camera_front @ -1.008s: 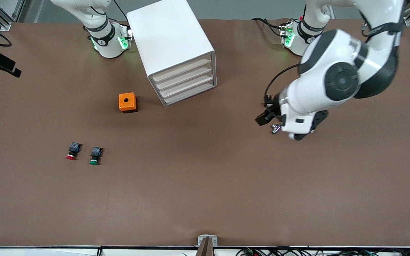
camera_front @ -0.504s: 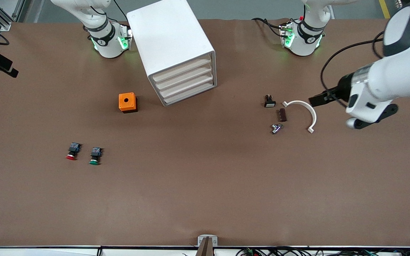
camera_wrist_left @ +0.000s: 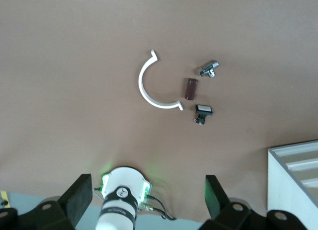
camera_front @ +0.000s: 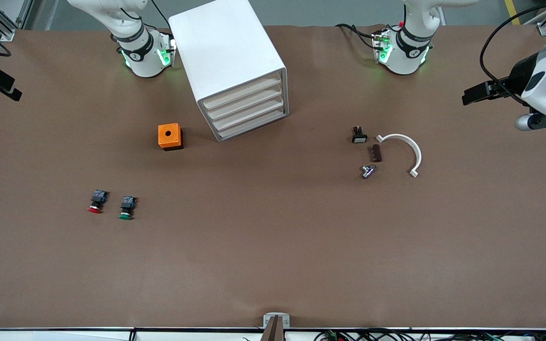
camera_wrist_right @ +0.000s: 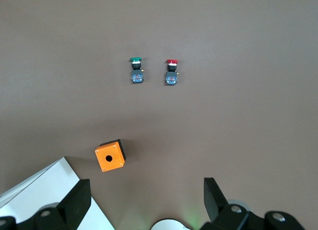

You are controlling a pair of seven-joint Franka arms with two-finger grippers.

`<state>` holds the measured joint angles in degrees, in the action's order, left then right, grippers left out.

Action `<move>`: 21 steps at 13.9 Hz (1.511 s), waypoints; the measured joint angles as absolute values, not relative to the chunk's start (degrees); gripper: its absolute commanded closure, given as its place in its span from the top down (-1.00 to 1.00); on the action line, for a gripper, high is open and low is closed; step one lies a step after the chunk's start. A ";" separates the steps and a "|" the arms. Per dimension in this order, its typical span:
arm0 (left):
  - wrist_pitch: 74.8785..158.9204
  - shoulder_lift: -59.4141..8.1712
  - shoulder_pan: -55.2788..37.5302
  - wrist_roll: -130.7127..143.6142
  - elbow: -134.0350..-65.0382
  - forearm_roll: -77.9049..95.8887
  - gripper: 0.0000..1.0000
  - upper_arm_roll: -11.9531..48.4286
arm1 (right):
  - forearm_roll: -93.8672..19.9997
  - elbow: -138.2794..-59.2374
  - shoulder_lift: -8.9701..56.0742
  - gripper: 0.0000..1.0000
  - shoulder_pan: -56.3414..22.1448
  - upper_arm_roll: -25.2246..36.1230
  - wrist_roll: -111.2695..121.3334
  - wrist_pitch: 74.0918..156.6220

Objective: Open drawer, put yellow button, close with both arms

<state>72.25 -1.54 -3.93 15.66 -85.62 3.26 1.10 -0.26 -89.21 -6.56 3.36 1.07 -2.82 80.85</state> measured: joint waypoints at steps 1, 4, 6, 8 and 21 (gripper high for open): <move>75.46 -0.08 -4.04 14.97 -88.05 3.15 1.00 0.76 | -0.24 -89.17 -6.56 1.00 3.34 1.08 -1.50 80.85; 85.30 3.85 -3.98 10.27 -95.54 3.02 1.00 -0.83 | -0.63 -89.12 -6.60 1.00 3.40 1.32 -0.43 80.85; 89.58 5.28 -2.70 6.72 -98.83 3.00 1.00 -1.19 | -1.68 -89.11 -6.71 1.00 3.47 1.42 -0.43 80.81; 92.35 5.78 -0.73 3.90 -100.03 2.99 1.00 -1.23 | -1.92 -89.11 -6.89 1.00 3.49 1.46 -0.43 80.68; 88.99 7.41 0.06 2.32 -94.32 2.99 1.00 1.29 | -2.09 -89.14 -7.60 1.00 3.62 1.73 -2.00 79.92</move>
